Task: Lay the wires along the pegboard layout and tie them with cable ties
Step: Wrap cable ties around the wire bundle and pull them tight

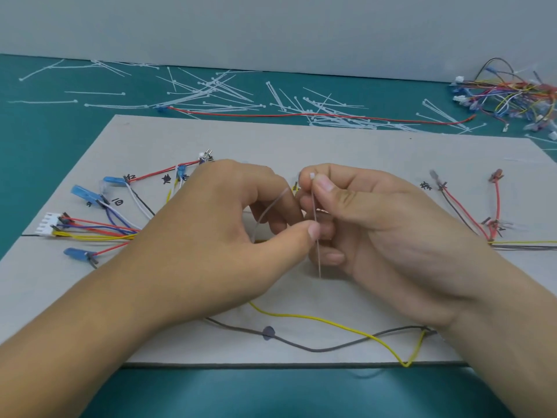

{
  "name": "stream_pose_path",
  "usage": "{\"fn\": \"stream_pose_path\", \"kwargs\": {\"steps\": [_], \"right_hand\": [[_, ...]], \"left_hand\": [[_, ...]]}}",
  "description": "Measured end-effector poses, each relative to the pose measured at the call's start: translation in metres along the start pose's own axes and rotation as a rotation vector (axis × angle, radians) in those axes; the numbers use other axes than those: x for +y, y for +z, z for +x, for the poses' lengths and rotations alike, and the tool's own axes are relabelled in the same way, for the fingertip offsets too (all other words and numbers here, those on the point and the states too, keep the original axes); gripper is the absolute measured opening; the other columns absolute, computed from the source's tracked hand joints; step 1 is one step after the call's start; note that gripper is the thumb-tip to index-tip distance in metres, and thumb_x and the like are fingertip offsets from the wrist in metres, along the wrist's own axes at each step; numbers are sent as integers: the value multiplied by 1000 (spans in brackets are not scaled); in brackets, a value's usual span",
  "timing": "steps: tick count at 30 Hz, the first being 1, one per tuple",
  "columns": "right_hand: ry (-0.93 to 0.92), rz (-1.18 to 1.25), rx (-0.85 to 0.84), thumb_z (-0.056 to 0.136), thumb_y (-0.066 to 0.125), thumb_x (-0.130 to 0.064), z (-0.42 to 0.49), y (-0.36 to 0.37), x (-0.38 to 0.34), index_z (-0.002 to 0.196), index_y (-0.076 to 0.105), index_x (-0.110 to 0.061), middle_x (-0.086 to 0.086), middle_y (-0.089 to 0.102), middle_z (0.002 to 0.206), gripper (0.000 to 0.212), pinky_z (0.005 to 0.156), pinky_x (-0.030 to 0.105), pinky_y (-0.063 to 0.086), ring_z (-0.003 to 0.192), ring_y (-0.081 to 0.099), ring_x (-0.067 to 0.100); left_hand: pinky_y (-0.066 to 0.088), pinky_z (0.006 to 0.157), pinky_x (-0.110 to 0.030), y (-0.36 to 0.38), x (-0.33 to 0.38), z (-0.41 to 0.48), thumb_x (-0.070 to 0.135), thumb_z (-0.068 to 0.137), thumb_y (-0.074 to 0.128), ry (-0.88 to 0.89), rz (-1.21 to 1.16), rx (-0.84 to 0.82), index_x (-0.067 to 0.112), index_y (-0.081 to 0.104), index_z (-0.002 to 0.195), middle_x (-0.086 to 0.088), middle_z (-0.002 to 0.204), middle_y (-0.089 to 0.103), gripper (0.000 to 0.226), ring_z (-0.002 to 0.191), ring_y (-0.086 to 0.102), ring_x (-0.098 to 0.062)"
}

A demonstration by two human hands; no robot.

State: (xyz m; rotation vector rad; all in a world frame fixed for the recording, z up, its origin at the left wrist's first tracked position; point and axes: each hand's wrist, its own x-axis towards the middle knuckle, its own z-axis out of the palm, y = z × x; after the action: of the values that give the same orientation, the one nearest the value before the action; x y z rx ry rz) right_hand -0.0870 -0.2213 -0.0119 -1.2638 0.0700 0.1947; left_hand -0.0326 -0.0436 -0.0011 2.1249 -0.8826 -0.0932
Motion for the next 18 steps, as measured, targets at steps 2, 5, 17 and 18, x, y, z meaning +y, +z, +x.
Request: {"fn": "stream_pose_path", "kwargs": {"steps": [2,5,17,18], "right_hand": [[-1,-2,14,101,50,-15,0,1,1,96,63,-10,12,40,91,16,55,29,20,90,24,35],[-14,7,64,101,51,-15,0,1,2,97,63,-9,10,47,84,14,55,31,19,72,32,35],[0,55,78,105,45,-16,-2,4,1,99,56,-9,17,34,93,14,58,33,15,79,18,29],[1,57,74,105,44,-15,-2,4,1,99,56,-9,17,35,94,15,58,33,15,79,17,30]], "left_hand": [[43,68,-14,1,0,0,43,79,70,4,1,-8,34,72,67,11,73,69,15,80,65,-8],[44,69,-15,3,-1,0,42,79,71,11,10,2,33,72,67,11,73,68,15,81,65,-10],[39,58,-5,6,0,3,29,81,80,-29,-273,-81,23,80,74,6,74,77,10,58,59,2],[40,59,-7,7,-1,3,31,79,78,-40,-273,-75,23,79,72,5,74,77,10,60,60,1]]}}
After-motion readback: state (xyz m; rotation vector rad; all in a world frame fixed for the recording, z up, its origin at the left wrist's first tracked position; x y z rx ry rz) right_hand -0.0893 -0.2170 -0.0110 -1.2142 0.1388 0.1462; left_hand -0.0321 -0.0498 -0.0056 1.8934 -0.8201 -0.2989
